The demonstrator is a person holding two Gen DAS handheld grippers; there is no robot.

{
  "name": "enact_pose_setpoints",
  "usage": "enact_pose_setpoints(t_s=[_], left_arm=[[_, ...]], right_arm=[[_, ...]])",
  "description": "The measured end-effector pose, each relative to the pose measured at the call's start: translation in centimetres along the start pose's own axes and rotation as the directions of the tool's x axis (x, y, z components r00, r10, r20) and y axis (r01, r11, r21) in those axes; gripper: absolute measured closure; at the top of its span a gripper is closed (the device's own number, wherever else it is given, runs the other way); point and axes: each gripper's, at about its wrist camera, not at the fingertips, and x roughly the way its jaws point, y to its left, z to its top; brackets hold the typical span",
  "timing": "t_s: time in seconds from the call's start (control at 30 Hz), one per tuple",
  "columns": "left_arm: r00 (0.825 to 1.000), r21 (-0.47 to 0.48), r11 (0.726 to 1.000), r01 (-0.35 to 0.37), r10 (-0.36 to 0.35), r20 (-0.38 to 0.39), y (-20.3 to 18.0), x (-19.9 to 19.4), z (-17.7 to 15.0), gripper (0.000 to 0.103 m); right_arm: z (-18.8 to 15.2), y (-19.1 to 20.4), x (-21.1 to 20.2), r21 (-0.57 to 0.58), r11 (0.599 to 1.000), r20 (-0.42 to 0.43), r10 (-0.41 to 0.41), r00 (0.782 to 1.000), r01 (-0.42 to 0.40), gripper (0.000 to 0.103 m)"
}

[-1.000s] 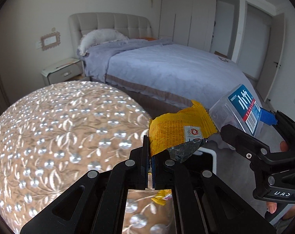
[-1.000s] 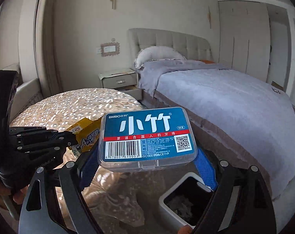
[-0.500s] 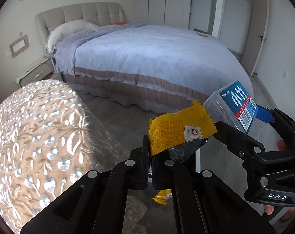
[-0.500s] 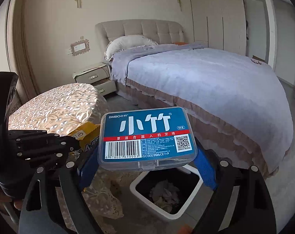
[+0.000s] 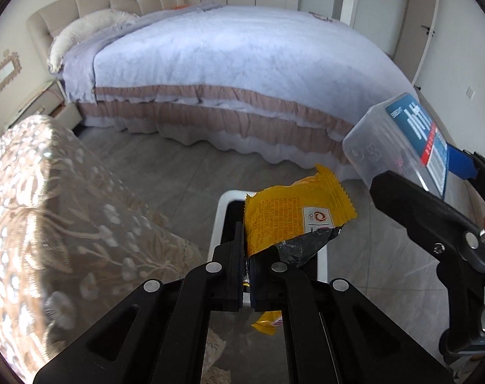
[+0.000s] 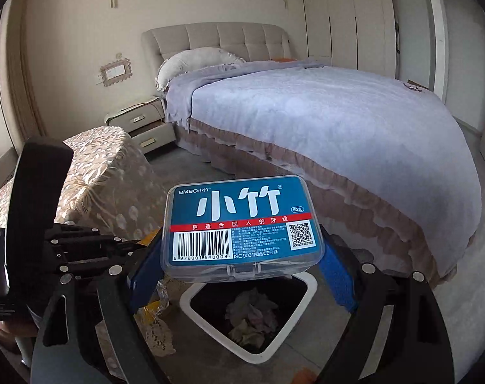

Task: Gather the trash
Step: 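Carry the wrapper and box with both tools over the white bin, then open the left tool dropping the wrapper while the right tool releases the box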

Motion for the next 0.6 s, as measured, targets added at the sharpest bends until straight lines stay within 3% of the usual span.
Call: enact_pose_setpoints(t_s=[0.27, 0.33, 0.37, 0.4, 0.43, 0.6], left_arm=[[0.996, 0.102, 0.995, -0.010, 0.019, -0.083, -2.3, 5.1, 1.0, 0.100], [0.992, 0.107, 0.994, -0.007, 0.020, -0.122, -2.7, 6.7, 1.0, 0.095], [0.989, 0.116, 0.993, -0.017, 0.034, -0.141, -2.8, 7.4, 1.0, 0.062], [0.987, 0.121, 0.992, -0.030, 0.048, -0.152, -2.8, 8.0, 0.9, 0.003], [0.988, 0.125, 0.992, -0.033, 0.052, -0.146, -2.8, 8.4, 0.7, 0.007], [0.982, 0.148, 0.987, -0.058, 0.082, -0.168, -2.3, 9.0, 0.1, 0.004]], right_arm=[[-1.0, -2.8, 2.8, 0.064, 0.998, -0.052, -0.019, 0.998, 0.023, 0.016], [-1.2, -3.4, 3.4, 0.076, 0.997, -0.065, -0.029, 0.997, 0.034, 0.016], [-1.4, -3.7, 3.8, 0.083, 0.996, -0.074, -0.030, 0.997, 0.036, 0.016], [-1.5, -3.8, 4.2, 0.091, 0.995, -0.086, -0.029, 0.996, 0.037, 0.016], [-1.6, -3.9, 4.5, 0.094, 0.995, -0.095, -0.032, 0.995, 0.041, 0.016], [-2.3, -4.0, 6.1, 0.101, 0.994, -0.136, -0.027, 0.990, 0.041, 0.016]])
